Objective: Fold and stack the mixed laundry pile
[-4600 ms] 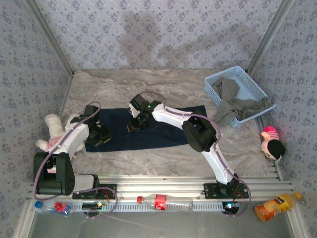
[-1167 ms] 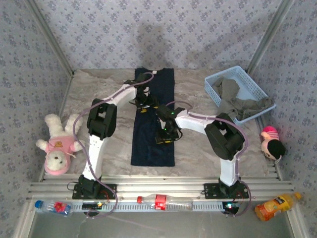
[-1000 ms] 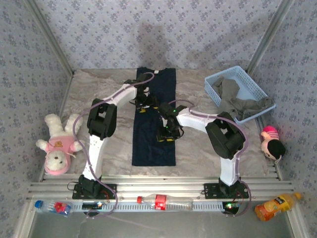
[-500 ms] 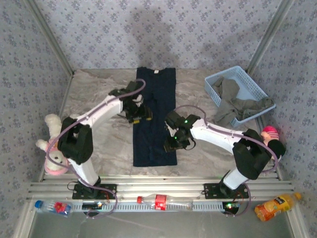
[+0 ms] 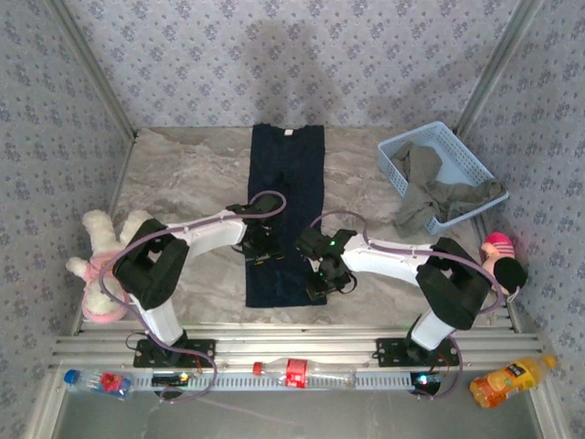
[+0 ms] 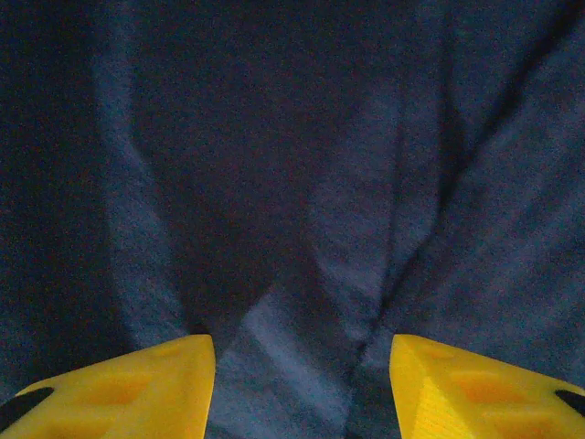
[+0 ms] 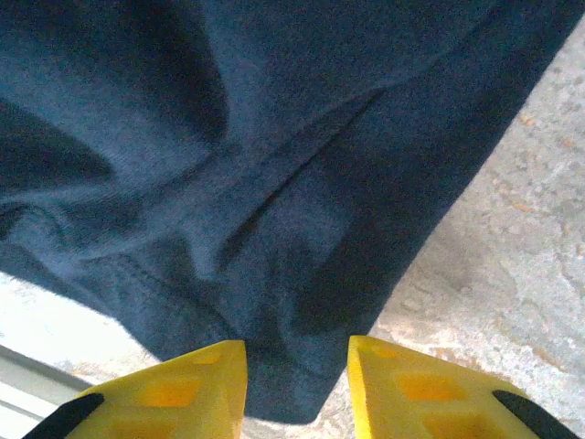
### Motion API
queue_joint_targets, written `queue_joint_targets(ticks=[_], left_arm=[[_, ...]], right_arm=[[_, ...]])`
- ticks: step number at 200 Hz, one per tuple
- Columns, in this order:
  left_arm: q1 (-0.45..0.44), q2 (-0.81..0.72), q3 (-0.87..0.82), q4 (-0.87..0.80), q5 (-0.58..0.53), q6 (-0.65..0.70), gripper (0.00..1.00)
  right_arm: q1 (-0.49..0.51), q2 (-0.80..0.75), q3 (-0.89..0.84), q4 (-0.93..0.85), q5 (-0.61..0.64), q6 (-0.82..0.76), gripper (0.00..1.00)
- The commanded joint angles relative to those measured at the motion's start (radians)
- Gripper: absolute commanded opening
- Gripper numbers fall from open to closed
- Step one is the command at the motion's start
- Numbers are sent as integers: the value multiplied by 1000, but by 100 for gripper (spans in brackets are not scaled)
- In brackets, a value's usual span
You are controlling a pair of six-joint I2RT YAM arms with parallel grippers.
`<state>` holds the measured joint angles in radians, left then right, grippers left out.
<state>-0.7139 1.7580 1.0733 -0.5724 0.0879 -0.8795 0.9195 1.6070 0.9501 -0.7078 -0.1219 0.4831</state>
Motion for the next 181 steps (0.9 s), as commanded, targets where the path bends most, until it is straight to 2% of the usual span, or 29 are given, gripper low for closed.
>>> queue_joint_targets(ticks=[1,24,51,84,107,127,147,157,168,181], left_arm=[[-5,21,-27,13,-70,-35,54],[-4,34,-38,8,-88,-29,54],[-4,59,-45,3,-95,-16,54],[-5,69,-48,-9,-99,-9,54],[-5,66,-42,-20,-105,0,54],[-7,69,-23,-35,-106,12,54],[-13,72,6,-60,-109,28,56],[-18,69,22,-76,-109,33,59],[-23,63,37,-92,-106,34,65],[-33,46,52,-100,-97,34,71]], right_arm=[[10,15,-17,30,30,29,32],[10,14,-22,50,27,51,21],[10,-4,-42,50,23,66,0],[7,-139,-112,-6,27,104,0],[4,-248,-198,-7,-29,138,0],[-12,-275,-254,9,-61,164,0],[-41,-268,-239,-8,-63,159,0],[-49,-268,-216,-32,-44,155,6],[-51,-273,-174,-67,-4,154,22],[-49,-279,-134,-81,36,108,35]])
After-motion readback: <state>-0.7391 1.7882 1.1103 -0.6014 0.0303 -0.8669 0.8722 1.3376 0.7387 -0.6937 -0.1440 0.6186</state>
